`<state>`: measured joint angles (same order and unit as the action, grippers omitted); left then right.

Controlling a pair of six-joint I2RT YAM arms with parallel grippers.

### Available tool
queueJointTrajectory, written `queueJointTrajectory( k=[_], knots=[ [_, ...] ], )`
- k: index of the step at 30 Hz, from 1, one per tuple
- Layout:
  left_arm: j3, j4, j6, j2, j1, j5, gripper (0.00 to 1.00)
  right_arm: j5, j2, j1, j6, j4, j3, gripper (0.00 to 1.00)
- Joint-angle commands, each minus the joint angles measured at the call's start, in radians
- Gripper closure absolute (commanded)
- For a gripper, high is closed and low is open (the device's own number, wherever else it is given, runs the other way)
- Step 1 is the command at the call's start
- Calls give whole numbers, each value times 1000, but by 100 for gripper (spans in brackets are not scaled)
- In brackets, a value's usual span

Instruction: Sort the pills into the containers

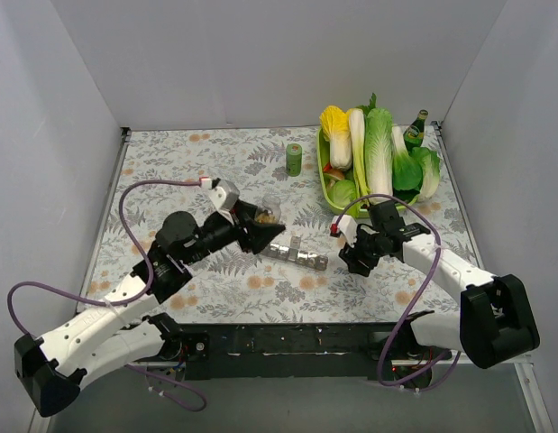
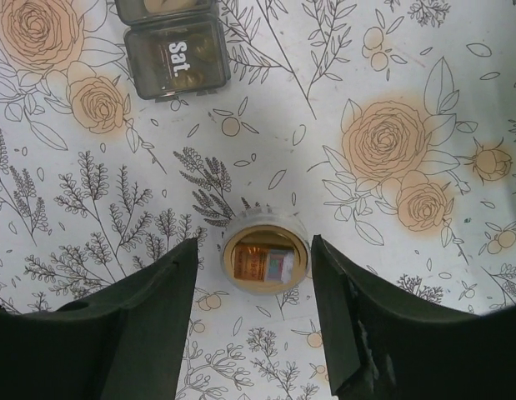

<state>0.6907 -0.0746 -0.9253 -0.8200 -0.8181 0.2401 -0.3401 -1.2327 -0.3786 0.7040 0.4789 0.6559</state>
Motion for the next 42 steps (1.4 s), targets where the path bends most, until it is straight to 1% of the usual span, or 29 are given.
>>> queueJointTrajectory(
  k=[1, 2, 6, 10, 13, 14, 15, 16, 18, 19, 20, 21, 22, 23, 25, 26, 27, 28, 29, 30, 31, 32, 34, 35, 36, 38, 39, 40, 42],
  knots=[
    [127, -353, 18, -2, 57, 139, 100, -68, -7, 10, -15, -10, 10, 34],
    [145, -382, 23, -20, 57, 204, 100, -76, -7, 10, -6, -7, 10, 26],
    [321, -363, 51, -65, 57, 312, 100, -102, 10, 24, 0, 3, 8, 21],
    [392, -320, 71, -39, 57, 346, 100, -157, 32, 59, 2, 13, 24, 15],
    [400, -329, -22, 10, 57, 407, 100, -194, 55, 95, 0, 18, 30, 14],
    [386, -327, -41, 27, 57, 372, 100, -197, 59, 101, -1, 17, 30, 14],
    [373, -277, 12, 42, 57, 322, 100, -201, 64, 107, -1, 12, 28, 14],
    [357, -251, 52, 44, 57, 179, 100, -217, 70, 118, -1, 9, 22, 14],
    [360, -249, 142, 0, 77, 94, 100, -235, 67, 125, -6, 6, 24, 14],
    [378, -254, 125, -93, 108, 153, 100, -249, 59, 133, -9, 13, 30, 14],
    [418, -275, 73, -135, 222, 236, 100, -254, 58, 138, -8, 20, 40, 13],
    [424, -391, 1, -184, 288, 337, 100, -257, 56, 141, -8, 29, 44, 13],
    [415, -478, -200, -250, 336, 410, 100, -260, 64, 148, -8, 30, 44, 12],
    [379, -561, -267, -267, 380, 498, 100, -264, 70, 152, -8, 30, 41, 12],
    [350, -602, -291, -251, 354, 556, 100, -278, 88, 164, -8, 32, 34, 12],
    [290, -562, -215, -151, 224, 506, 100, -280, 96, 168, -8, 32, 24, 12],
    [256, -431, -134, -95, 133, 443, 100, -280, 105, 175, -8, 32, 19, 12],
    [224, -388, -42, -34, 49, 353, 100, -284, 119, 179, -9, 20, 13, 12],
    [198, -348, -23, 49, -16, 285, 100, -289, 122, 182, -14, 10, 8, 11],
    [161, -314, -1, 80, -1, 155, 100, -299, 121, 184, -17, 1, 5, 11],
    [142, -332, 22, 94, 26, 118, 100, -315, 105, 188, -20, -2, 10, 11],
    [135, -367, 11, 90, 148, 114, 100, -319, 93, 190, -14, 10, 17, 11],
    [191, -524, -175, -64, 378, 440, 100, -326, 56, 198, -5, 38, 57, 9],
    [196, -665, -525, -150, 572, 581, 100, -330, 52, 199, -3, 50, 66, 8],
    [188, -1043, -673, -286, 605, 656, 100, -335, 52, 201, -3, 52, 68, 7],
    [172, -1247, -826, -332, 599, 726, 100, -335, 64, 202, -3, 49, 62, 7],
    [152, -1222, -754, -312, 565, 729, 100, -333, 71, 204, 0, 47, 57, 7],
    [110, -1121, -631, -207, 539, 691, 100, -332, 88, 207, -1, 43, 39, 7],
    [73, -827, -383, -113, 516, 631, 100, -344, 102, 210, 0, 23, 21, 6]
  ],
)
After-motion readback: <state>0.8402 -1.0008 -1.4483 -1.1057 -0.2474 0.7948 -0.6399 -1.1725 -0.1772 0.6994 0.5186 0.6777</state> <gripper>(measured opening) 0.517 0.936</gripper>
